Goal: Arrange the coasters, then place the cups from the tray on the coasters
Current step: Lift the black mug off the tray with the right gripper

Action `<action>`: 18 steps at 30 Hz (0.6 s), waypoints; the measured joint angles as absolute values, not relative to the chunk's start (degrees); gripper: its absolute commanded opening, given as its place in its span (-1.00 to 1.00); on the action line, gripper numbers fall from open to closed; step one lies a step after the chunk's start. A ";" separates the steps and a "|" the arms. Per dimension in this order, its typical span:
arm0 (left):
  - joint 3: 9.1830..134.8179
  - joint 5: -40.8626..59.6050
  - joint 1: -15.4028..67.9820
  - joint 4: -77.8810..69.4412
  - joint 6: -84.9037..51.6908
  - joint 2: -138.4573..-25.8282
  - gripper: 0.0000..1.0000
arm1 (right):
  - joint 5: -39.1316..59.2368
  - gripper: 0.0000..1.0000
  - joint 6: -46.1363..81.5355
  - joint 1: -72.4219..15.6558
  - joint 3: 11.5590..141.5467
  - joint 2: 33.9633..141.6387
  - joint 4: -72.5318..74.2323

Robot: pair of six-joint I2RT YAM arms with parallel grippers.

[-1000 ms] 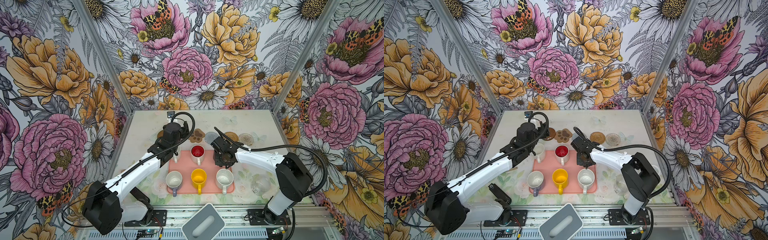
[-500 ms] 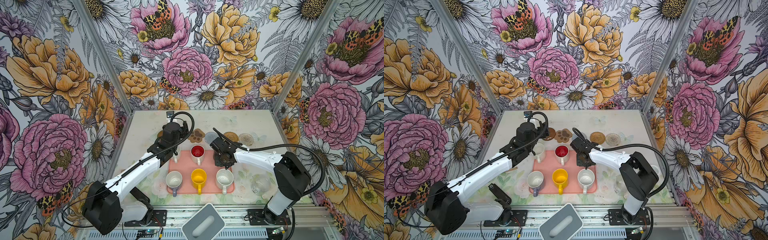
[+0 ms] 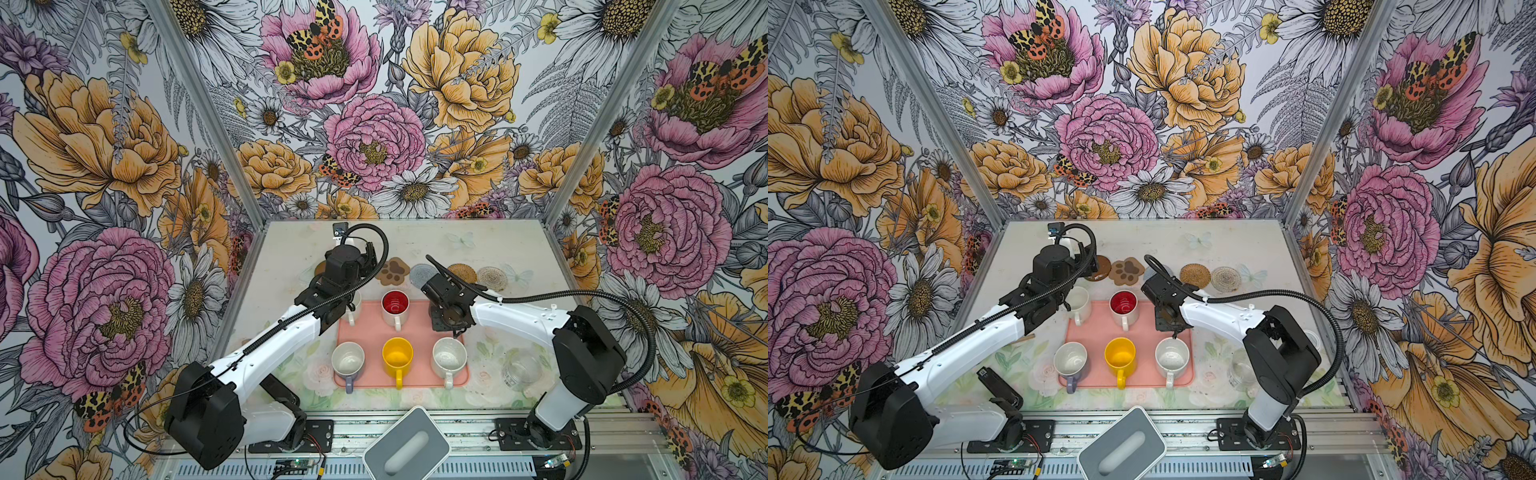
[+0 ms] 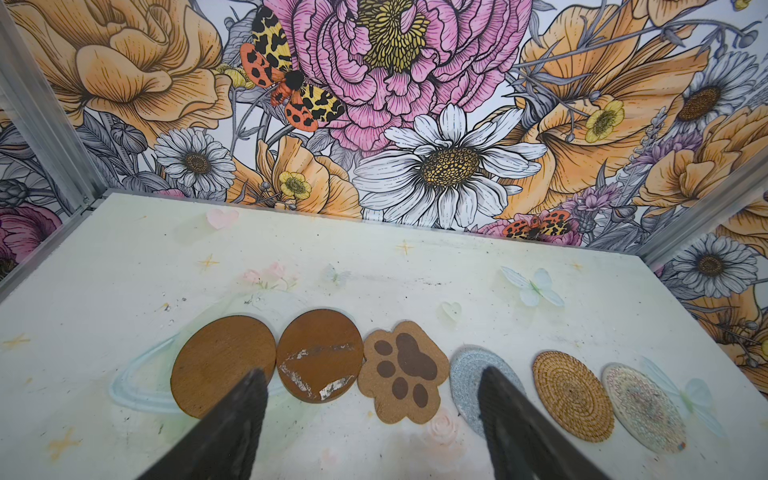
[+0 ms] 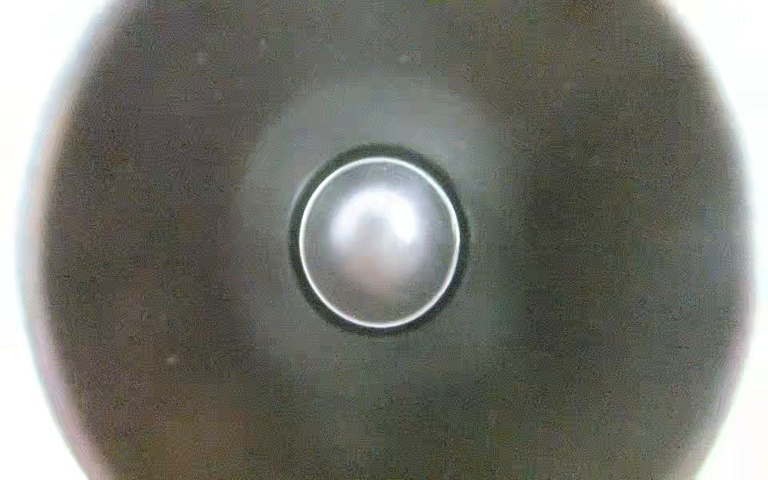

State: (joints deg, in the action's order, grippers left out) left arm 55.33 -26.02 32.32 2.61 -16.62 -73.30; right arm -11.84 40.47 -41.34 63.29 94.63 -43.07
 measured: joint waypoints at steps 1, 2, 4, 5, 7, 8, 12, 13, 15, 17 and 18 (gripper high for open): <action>55.22 -26.00 32.25 2.46 -16.62 -73.30 0.62 | -11.97 -1.00 40.42 -41.34 63.31 94.41 -43.07; 55.00 -25.98 32.12 2.11 -16.64 -73.30 0.62 | -12.05 -1.00 40.42 -41.34 63.33 94.17 -43.07; 54.68 -25.87 31.88 1.87 -16.64 -73.30 0.62 | -12.16 -1.00 40.40 -41.34 63.42 94.08 -43.07; 54.63 -25.82 31.75 1.85 -16.64 -73.30 0.62 | -12.23 -1.00 40.25 -41.34 63.48 94.08 -43.07; 54.63 -25.80 31.57 1.83 -16.64 -73.30 0.62 | -12.23 -1.00 40.01 -41.34 63.55 94.08 -43.07; 54.63 -25.80 31.48 1.85 -16.64 -73.30 0.62 | -12.23 -1.00 39.86 -41.34 63.61 94.08 -43.07; 54.63 -25.76 31.31 1.83 -16.80 -73.30 0.62 | -12.23 -1.00 39.57 -41.34 64.10 94.08 -43.09; 54.63 -25.74 31.31 1.85 -16.84 -73.30 0.62 | -12.23 -1.00 39.55 -41.34 64.31 94.08 -43.11; 54.63 -25.63 31.31 1.83 -17.04 -73.30 0.62 | -12.23 -1.00 39.53 -41.34 64.66 94.08 -43.05; 54.63 -25.61 31.31 1.85 -17.12 -73.30 0.62 | -12.23 -1.00 39.48 -41.34 64.79 94.08 -43.05; 54.63 -25.61 31.31 1.83 -17.21 -73.30 0.62 | -12.23 -1.00 39.42 -41.34 64.79 94.06 -43.05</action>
State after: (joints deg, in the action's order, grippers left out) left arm 54.63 -25.61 31.31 1.83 -17.21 -73.30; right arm -12.23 39.42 -41.34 64.79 94.06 -43.05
